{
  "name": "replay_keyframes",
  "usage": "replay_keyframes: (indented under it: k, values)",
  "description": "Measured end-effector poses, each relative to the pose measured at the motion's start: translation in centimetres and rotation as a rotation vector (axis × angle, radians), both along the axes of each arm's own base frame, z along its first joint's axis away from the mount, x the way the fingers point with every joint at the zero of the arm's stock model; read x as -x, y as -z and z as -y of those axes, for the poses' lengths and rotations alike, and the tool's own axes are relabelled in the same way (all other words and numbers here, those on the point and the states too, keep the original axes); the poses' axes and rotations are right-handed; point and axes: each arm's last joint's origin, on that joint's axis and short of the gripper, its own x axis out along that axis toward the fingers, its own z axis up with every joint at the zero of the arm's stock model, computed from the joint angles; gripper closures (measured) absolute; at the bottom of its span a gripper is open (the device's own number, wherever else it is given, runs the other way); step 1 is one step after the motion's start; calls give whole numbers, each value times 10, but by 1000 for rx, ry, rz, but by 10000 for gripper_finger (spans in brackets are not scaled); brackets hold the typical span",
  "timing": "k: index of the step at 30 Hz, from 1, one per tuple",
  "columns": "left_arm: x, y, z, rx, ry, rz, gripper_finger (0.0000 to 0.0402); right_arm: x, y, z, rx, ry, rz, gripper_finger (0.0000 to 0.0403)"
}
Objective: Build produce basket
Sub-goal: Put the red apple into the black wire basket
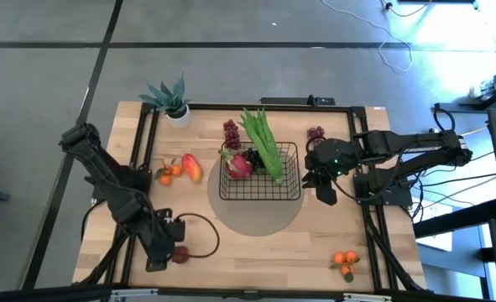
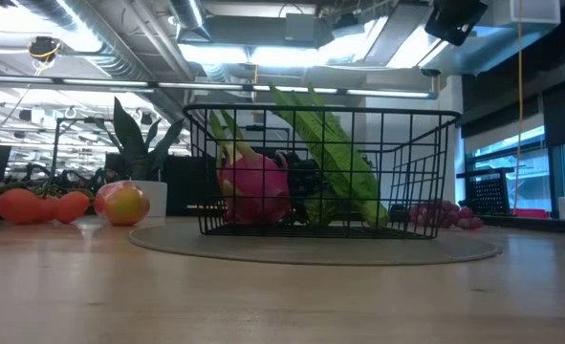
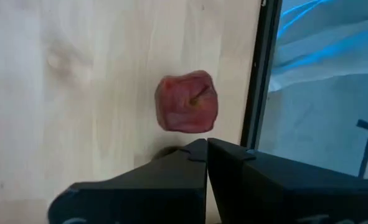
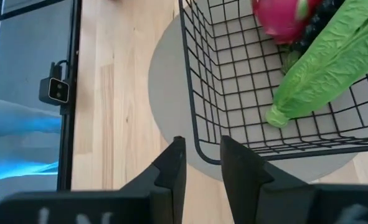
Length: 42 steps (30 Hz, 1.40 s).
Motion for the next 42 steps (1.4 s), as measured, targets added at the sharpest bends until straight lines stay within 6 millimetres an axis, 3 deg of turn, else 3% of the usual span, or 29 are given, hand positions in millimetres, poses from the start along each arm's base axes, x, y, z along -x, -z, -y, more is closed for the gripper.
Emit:
replay_keyframes:
  k: [17,23,31,36,42]
  values:
    - [7,4,15,-23,9,44,401,0,0,0,-30,40,-8,318]
    - [4,4,12,-83,-46,116,401,0,0,0,-30,39,-7,318]
    - [4,4,9,-71,-190,87,401,0,0,0,-30,40,-7,318]
    - [5,5,8,-81,-202,80,371,0,0,0,-30,40,-7,318]
    - [5,5,8,-78,-231,75,300,0,0,0,-29,39,-7,318]
